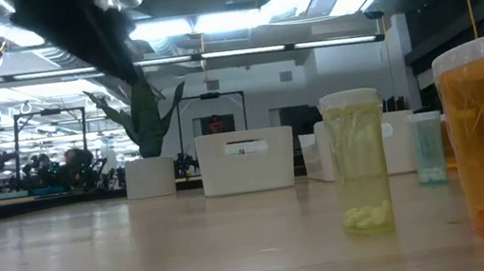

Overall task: Pick and place medicine bottles into bin by pill shape (circle, oval)
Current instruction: Put the yellow pill bottle into the left white bin

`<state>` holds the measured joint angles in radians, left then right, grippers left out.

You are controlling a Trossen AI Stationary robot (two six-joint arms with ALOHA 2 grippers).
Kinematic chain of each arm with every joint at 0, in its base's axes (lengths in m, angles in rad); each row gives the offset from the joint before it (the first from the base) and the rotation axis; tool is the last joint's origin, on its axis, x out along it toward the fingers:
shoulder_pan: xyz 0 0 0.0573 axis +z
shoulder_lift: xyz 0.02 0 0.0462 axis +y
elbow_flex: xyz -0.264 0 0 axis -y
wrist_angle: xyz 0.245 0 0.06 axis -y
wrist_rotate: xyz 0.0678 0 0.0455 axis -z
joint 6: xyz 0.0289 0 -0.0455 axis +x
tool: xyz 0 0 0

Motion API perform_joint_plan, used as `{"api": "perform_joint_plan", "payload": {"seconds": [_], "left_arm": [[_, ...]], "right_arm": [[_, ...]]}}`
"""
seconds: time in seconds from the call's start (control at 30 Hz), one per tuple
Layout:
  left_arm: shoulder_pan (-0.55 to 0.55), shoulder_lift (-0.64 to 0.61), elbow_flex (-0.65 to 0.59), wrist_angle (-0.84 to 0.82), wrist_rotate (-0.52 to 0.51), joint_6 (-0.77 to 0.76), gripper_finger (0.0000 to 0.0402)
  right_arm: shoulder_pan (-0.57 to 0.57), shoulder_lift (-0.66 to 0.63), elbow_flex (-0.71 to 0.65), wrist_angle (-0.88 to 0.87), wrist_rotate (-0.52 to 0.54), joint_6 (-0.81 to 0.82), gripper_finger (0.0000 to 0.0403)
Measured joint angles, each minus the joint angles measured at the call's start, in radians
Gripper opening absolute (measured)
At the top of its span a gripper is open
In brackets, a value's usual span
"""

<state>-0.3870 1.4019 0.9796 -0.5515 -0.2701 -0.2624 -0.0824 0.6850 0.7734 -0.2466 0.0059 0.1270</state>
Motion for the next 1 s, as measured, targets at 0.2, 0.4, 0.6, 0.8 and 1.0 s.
{"api": "perform_joint_plan", "payload": {"seconds": [0.2,0.4,0.6,0.8,1.0], "left_arm": [[0.047,-0.277,-0.332,0.312,0.005,-0.023,0.0155],[0.148,-0.549,-0.640,0.668,0.008,-0.018,0.0155],[0.292,-0.763,-0.810,0.753,-0.001,0.003,0.0155],[0.386,-0.834,-0.873,0.747,0.077,0.010,0.0155],[0.447,-0.834,-0.899,0.744,0.075,0.066,0.0155]], "right_arm": [[0.000,0.026,0.000,-0.006,-0.008,-0.001,0.0039],[0.000,0.026,0.000,-0.003,-0.007,-0.002,0.0039],[0.000,0.027,0.000,-0.004,-0.006,-0.002,0.0039],[0.000,0.027,0.000,-0.004,-0.006,-0.001,0.0039],[0.000,0.027,0.000,-0.004,-0.006,-0.001,0.0039]]}}
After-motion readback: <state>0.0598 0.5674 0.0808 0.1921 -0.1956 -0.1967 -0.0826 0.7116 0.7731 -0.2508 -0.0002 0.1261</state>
